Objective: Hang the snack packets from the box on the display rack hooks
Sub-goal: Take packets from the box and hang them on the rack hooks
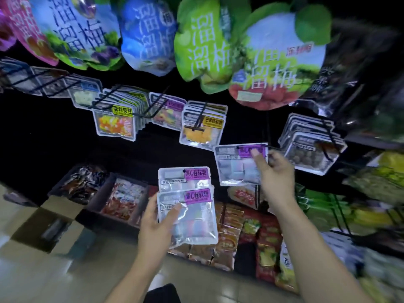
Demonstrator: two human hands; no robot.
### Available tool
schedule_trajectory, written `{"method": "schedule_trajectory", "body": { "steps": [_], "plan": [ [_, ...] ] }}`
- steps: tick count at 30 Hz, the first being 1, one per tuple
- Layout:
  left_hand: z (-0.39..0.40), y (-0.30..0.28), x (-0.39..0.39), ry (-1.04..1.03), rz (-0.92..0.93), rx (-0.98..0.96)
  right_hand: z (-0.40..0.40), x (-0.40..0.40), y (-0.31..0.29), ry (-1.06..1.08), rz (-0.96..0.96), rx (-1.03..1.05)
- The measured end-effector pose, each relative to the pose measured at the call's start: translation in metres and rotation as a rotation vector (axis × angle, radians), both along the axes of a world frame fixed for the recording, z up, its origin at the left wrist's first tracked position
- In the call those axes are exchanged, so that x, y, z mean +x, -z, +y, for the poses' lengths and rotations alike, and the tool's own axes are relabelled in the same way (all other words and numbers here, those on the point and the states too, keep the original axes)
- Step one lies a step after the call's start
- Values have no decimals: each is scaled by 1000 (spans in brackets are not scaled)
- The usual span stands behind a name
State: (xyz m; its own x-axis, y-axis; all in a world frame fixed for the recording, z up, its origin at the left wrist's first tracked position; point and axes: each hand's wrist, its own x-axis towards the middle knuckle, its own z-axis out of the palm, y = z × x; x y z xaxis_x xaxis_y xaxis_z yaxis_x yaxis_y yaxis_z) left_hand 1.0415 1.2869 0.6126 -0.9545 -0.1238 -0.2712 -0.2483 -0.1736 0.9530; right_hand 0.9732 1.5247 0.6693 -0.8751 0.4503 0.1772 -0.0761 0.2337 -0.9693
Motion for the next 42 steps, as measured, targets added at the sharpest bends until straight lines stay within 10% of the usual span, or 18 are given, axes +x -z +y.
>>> {"method": "schedule_trajectory", "body": {
  "steps": [42],
  "plan": [
    [15,-10,-91,204,94,15,11,-16,23,393,144,-119]
  ]
}}
